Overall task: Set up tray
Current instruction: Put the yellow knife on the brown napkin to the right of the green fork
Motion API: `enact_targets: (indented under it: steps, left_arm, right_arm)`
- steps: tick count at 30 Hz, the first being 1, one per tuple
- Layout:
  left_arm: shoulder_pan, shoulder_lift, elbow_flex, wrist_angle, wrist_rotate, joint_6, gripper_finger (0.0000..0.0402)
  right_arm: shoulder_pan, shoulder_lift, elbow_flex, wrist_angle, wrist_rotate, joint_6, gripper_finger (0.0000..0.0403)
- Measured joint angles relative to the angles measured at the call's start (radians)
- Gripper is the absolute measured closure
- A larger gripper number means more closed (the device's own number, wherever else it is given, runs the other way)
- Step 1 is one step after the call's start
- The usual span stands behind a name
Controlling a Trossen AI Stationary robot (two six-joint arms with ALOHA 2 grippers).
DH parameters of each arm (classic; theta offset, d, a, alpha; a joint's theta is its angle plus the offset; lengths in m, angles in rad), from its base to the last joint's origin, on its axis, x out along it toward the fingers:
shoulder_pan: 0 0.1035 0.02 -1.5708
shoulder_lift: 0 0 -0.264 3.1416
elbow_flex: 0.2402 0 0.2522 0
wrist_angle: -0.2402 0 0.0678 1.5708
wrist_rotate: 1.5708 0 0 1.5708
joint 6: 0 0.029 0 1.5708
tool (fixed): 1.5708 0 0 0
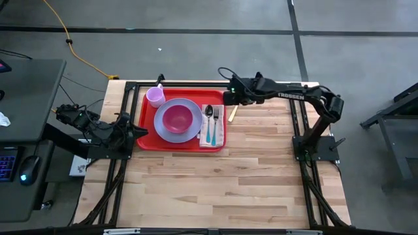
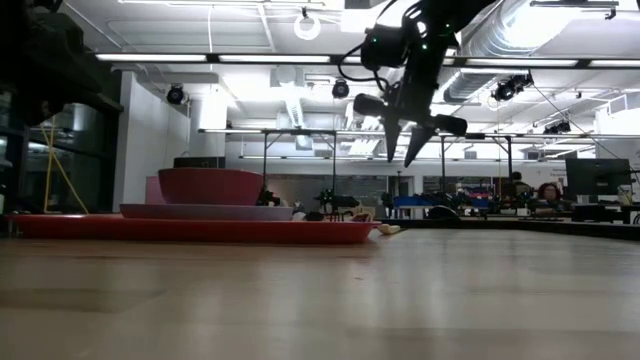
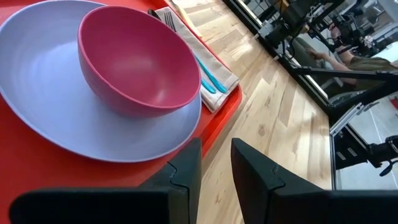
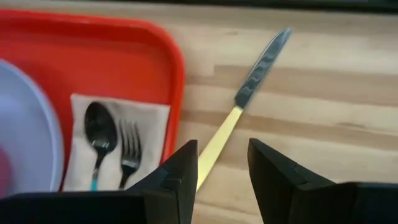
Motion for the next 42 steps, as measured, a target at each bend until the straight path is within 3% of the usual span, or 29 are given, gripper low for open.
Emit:
enact_targets:
  steps: [6,13,26,42]
  left_arm:
    - [0.000,0.000,0.000,0.000,0.000,-0.015,0.0284]
    - [0.000,0.000,0.000,0.000,0.000,-0.039,0.0284]
    - [0.000,0.000,0.000,0.000,-0.003,-0.080,0.0284]
    - [0.000,0.000,0.000,0.000,-0.004,-0.084,0.0284]
  right_arm:
    - [-0.035,0.009,0.000,0.008,0.027,-0.004,0.0284]
    - [-0.082,0.089,0.000,0.016,-0.109,0.004,0.0284]
    - [-0.107,0.206,0.000,0.093,-0.185,0.074,0.0284]
    - [-0.113,0.312,0.000,0.128,-0.183,0.099,0.0284]
